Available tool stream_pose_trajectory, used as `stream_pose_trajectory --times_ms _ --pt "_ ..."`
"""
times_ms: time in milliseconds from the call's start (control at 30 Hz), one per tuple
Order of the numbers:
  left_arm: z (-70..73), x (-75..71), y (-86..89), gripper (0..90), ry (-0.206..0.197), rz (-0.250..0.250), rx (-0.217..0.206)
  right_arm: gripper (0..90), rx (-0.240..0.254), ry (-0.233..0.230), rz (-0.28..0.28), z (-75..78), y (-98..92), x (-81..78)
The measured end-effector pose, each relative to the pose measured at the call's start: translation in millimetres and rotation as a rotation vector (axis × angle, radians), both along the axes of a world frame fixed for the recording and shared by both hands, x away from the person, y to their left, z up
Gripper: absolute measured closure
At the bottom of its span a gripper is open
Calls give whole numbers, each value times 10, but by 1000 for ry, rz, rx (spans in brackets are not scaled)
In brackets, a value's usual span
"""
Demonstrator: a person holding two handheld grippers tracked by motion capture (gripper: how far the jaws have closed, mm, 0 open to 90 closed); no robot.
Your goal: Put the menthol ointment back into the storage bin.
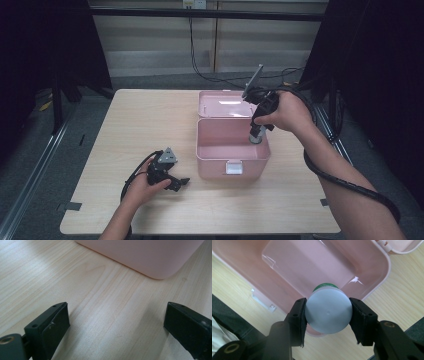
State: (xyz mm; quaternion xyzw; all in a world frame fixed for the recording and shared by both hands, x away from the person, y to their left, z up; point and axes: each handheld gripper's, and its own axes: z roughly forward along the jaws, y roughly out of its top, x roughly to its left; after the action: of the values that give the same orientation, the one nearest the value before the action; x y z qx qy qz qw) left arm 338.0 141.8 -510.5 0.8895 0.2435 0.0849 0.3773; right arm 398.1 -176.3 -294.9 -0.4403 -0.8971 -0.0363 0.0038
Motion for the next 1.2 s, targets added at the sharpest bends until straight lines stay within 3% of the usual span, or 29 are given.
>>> stream_pose_trajectory --times_ms 267,1200 --pt "0 0 0 56 0 0 0 506 4 6 -79 -32 -3 104" --pt "0 0 0 56 0 0 0 506 28 -4 -246 -310 24 365"
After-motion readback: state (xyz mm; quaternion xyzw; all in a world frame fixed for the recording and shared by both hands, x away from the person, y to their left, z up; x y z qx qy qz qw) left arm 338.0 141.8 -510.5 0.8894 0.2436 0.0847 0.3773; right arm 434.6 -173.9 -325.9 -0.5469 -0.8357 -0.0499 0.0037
